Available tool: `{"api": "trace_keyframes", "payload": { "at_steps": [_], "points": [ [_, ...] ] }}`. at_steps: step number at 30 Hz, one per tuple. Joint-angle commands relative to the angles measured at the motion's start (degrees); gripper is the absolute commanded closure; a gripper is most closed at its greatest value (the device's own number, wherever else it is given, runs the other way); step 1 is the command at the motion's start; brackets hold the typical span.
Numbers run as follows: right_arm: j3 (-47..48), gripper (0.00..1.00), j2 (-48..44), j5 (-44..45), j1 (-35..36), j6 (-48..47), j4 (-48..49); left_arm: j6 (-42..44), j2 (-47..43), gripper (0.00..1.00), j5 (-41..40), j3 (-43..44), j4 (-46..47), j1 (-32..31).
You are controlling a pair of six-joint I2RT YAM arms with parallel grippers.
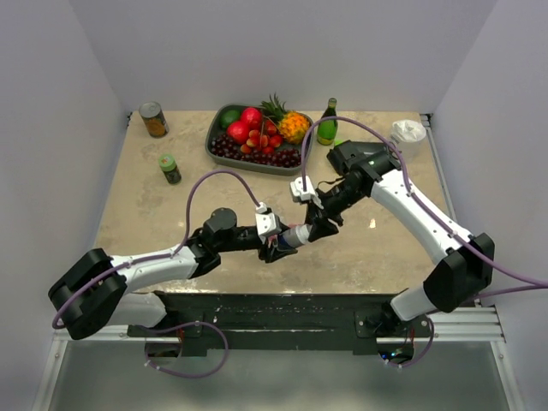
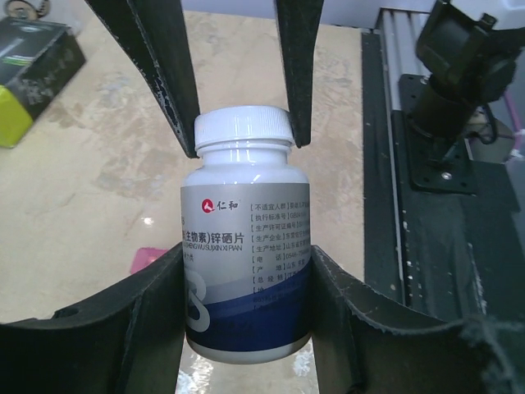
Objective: Sort the pills into containers
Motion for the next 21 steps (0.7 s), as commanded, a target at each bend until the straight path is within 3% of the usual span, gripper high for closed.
{"api": "trace_keyframes", "payload": {
  "at_steps": [1, 6, 7, 9, 10, 13, 14, 17, 21],
  "points": [
    [1.2, 1.0, -3.9, -2.5, 3.4, -23.1, -7.3, 1.7, -0.5, 1.0, 11.6, 4.4, -2.6, 0.6],
    [1.3, 0.84, -6.3, 4.3, 3.8, -18.2, 0.0, -1.2, 0.0, 1.0, 13.2, 4.6, -0.8, 1.9],
    [1.4, 0.75, -6.5, 5.0, 4.0, -16.6, 2.2, -1.6, 0.1, 1.0, 13.3, 4.4, 0.0, 1.9],
    [1.4, 0.67, -6.8, 5.8, 4.1, -12.9, 3.7, -4.0, 0.7, 1.0, 13.0, 4.3, 1.9, 2.0],
    [1.5, 0.55, -6.9, 5.7, 4.1, -11.9, 4.1, -4.3, 0.7, 1.0, 12.8, 4.2, 2.5, 2.0],
    [2.4, 0.35, -8.0, 5.6, 4.1, -5.8, 5.4, -5.0, 0.0, 1.0, 10.9, 3.4, 2.8, 2.0],
    [2.7, 0.21, -8.3, 5.6, 4.0, -3.0, 5.4, -5.2, -1.0, 1.0, 9.4, 3.0, 2.8, 2.0],
    [3.8, 0.03, -9.4, 3.8, 2.1, 0.0, 5.3, -4.9, -3.7, 1.0, 6.2, 1.2, 2.4, 2.0],
    [4.0, 0.01, -10.8, -0.3, -1.8, 1.5, 4.7, -4.9, -7.1, 1.0, 4.1, -1.3, 2.3, 2.0]
  ]
}}
